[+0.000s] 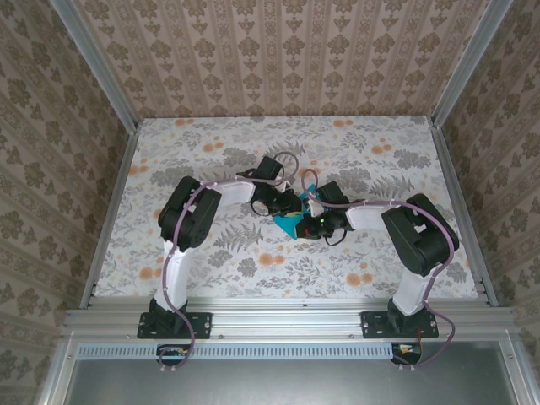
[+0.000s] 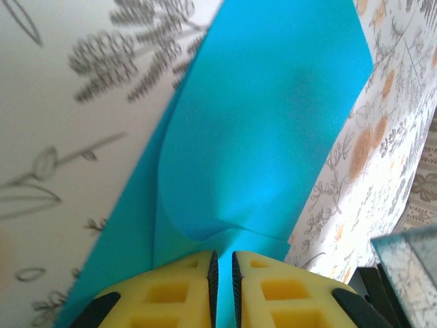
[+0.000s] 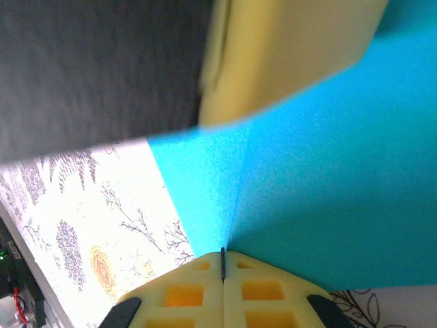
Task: Fold a paper plane with a square sheet of paper (pick it up from the middle)
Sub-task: Fold the triangle a second time at the center of the table.
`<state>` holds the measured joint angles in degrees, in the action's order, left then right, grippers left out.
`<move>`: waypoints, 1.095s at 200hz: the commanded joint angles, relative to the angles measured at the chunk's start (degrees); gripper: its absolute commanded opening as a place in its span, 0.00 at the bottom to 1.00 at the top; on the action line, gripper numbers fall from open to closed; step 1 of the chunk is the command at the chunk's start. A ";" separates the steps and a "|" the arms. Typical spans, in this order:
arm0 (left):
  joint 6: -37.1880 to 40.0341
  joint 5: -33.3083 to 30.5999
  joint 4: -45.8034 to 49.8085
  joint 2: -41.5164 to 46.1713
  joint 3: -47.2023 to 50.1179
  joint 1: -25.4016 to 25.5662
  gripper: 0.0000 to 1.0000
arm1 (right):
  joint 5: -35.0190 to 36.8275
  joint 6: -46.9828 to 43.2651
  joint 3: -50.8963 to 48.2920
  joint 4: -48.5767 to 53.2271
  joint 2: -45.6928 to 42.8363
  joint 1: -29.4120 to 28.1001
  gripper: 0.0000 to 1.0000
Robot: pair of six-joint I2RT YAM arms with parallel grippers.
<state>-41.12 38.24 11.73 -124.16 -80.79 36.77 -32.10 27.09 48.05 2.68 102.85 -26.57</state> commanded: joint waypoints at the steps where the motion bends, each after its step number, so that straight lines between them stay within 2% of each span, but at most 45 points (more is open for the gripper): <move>1: 1.80 -5.55 1.94 -2.47 -2.74 -1.95 0.18 | 6.60 -1.78 -2.04 10.25 2.60 -1.12 0.03; 158: 6.85 -6.17 11.01 -8.47 -15.54 -4.51 0.18 | 6.61 -2.93 -0.97 13.49 0.71 -1.82 0.03; 219: 8.60 -7.92 12.86 -1.63 -14.86 -4.52 0.20 | 3.60 -1.78 0.65 12.99 -1.75 -1.86 0.05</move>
<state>-34.98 33.71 21.76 -130.82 -95.44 32.91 -29.95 25.43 49.10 8.43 101.32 -27.86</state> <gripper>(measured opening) 0.193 0.056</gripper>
